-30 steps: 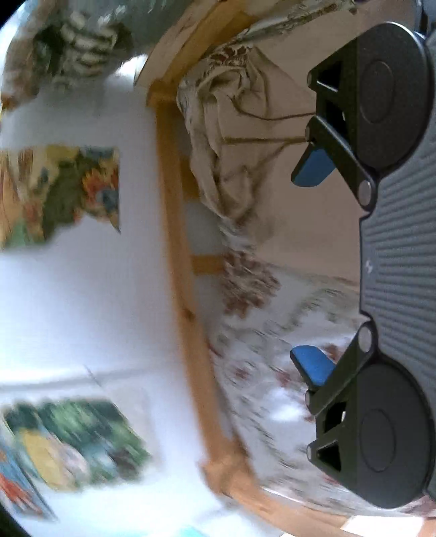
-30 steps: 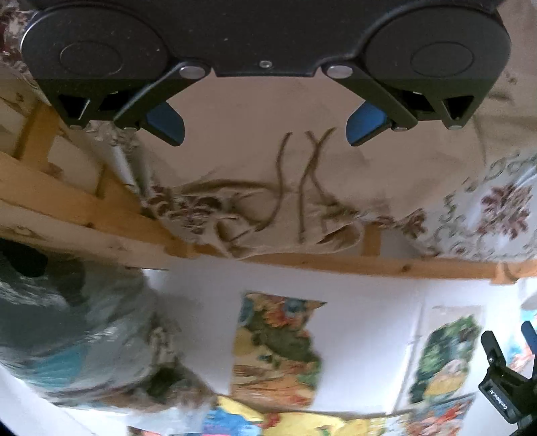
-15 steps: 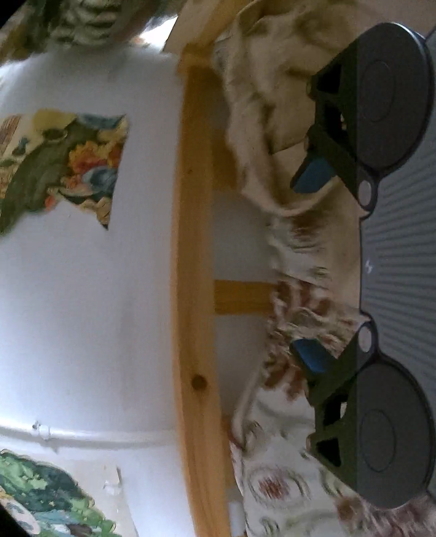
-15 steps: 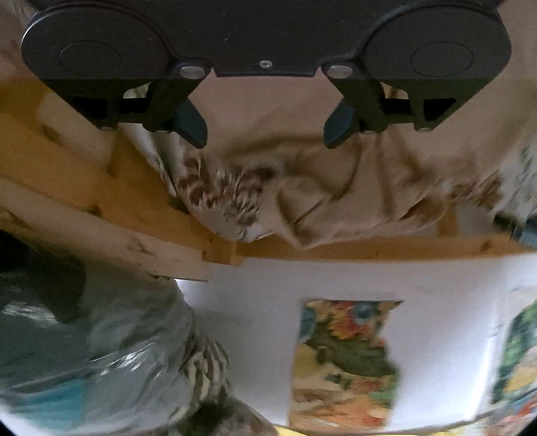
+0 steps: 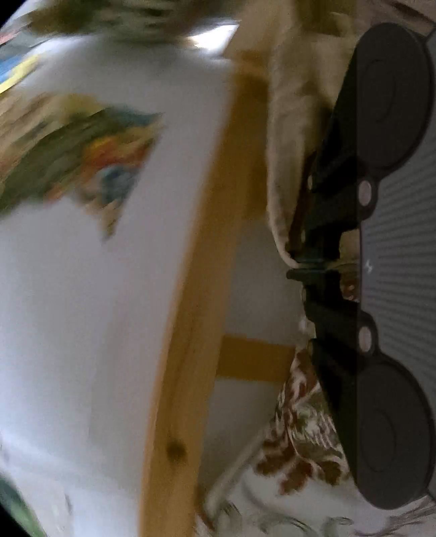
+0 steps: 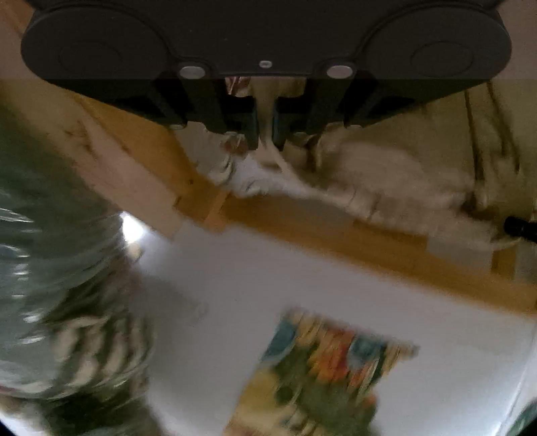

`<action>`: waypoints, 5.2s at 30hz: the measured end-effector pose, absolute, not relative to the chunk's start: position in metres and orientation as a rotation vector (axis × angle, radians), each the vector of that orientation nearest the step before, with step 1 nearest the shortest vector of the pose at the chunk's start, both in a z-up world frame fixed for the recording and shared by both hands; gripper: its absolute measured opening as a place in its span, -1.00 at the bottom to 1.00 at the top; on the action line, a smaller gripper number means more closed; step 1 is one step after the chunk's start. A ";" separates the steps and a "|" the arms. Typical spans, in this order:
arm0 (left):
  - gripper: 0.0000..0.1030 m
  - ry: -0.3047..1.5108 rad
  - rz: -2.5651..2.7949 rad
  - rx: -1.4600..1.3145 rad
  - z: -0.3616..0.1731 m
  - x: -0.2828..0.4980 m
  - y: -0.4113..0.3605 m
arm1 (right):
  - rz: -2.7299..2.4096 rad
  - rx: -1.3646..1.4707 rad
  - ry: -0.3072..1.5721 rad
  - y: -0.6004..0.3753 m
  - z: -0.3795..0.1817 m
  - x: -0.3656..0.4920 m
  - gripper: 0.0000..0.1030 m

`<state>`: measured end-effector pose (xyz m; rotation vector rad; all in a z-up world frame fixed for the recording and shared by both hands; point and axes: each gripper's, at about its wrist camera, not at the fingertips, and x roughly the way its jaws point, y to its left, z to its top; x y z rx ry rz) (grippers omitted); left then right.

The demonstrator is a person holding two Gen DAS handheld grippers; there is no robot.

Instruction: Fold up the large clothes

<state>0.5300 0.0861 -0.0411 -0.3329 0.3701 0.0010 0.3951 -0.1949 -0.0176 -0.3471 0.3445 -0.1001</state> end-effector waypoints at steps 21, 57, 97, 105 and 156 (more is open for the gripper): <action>0.19 0.627 -0.153 -0.336 -0.104 0.433 0.138 | -0.089 -0.351 0.192 -0.219 -0.074 0.266 -0.43; 0.31 0.725 -0.269 -0.127 -0.095 0.382 0.080 | 0.103 0.268 0.640 -0.245 -0.094 0.266 -0.81; 0.99 0.772 -0.448 0.353 -0.098 0.099 0.005 | 0.511 -0.599 0.674 -0.141 -0.094 -0.013 0.98; 0.99 0.758 -0.452 0.433 -0.106 0.092 -0.005 | 0.487 -0.648 0.684 -0.134 -0.117 0.001 0.98; -0.93 0.643 -0.200 0.209 0.024 0.025 0.128 | 0.191 -0.870 0.562 -0.187 -0.020 -0.063 -0.91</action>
